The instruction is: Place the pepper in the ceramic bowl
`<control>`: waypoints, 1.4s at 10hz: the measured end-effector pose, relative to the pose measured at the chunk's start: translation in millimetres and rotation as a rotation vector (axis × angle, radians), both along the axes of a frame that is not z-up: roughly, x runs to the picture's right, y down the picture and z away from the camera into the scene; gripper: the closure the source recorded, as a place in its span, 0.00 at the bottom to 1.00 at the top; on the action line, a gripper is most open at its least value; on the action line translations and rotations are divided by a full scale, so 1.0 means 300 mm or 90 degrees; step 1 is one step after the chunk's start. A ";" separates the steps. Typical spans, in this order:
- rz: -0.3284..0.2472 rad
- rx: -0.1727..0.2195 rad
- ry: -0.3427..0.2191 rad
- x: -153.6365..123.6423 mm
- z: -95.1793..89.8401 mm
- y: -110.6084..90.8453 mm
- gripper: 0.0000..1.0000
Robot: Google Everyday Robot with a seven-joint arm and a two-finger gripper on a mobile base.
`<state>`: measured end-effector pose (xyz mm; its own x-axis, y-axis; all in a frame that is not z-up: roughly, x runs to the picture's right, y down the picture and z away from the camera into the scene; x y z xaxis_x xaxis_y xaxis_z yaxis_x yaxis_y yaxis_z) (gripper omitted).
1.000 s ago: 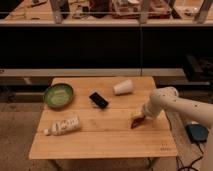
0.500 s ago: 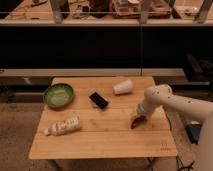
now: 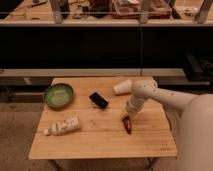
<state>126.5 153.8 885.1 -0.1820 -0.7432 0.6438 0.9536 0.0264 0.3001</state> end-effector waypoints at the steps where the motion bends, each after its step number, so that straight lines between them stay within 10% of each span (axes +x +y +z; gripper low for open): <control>1: -0.016 -0.006 -0.022 -0.048 -0.010 -0.041 0.78; 6: -0.060 0.047 -0.138 -0.255 -0.086 -0.364 0.78; 8: -0.060 0.107 -0.288 -0.503 -0.119 -0.506 0.78; 11: -0.046 0.165 -0.492 -0.804 -0.120 -0.550 0.78; 14: -0.057 0.160 -0.641 -1.044 -0.096 -0.493 0.78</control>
<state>-186.7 5.9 856.4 -0.6102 -0.7922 -0.0087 0.2540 -0.2060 0.9450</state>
